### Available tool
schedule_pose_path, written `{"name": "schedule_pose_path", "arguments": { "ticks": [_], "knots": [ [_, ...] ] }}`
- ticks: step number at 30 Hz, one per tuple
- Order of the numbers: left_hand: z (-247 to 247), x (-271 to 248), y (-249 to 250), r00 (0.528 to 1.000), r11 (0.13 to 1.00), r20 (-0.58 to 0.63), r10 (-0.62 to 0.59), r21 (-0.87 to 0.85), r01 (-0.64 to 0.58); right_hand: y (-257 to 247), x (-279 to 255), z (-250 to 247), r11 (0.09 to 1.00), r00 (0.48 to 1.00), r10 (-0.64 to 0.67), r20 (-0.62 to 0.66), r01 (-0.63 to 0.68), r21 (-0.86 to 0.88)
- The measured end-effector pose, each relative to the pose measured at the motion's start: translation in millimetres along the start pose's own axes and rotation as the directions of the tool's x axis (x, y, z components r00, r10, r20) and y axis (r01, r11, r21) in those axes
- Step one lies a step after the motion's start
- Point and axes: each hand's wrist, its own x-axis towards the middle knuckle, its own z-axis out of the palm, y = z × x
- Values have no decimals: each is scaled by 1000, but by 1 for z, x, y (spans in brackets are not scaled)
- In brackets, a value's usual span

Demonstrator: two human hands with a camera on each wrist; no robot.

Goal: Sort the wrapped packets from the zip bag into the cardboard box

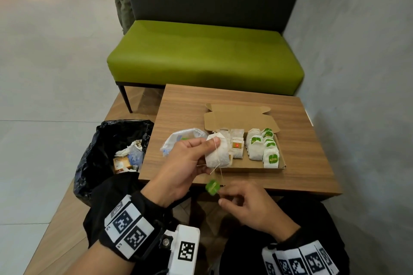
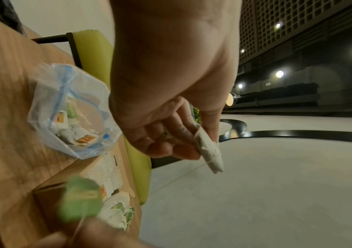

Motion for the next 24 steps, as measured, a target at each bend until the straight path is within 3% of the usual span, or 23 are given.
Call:
{"name": "schedule_pose_path", "arguments": {
  "ticks": [2,4,8,13,15,17,19,21,24],
  "knots": [
    [1,0,1,998,999,-44,36,20,-35,-4,0,-6,971,993,-60,104,82,-224],
    [2,2,1,995,996,-77,69,54,-65,-8,1,-6,952,988,-78,132,113,-284],
    [4,1,2,994,991,-70,90,108,-82,-5,2,2,996,997,-62,46,65,-54],
    [5,-1,5,994,989,-49,97,112,-91,1,-2,8,978,953,-37,-300,97,186],
    [5,-2,6,994,990,-50,98,109,-92,3,-3,7,959,933,31,-358,73,275],
    [6,-4,7,994,990,-44,98,108,-93,2,-2,4,936,941,101,-322,20,352],
    [7,-5,8,994,989,-29,102,110,-98,0,1,3,940,971,131,-201,-57,337],
    [9,-7,9,994,988,-13,113,107,-111,3,7,5,971,987,127,-102,-102,218],
    [12,-10,10,992,987,0,124,101,-123,5,15,13,996,995,74,-64,-70,61]
  ]
}}
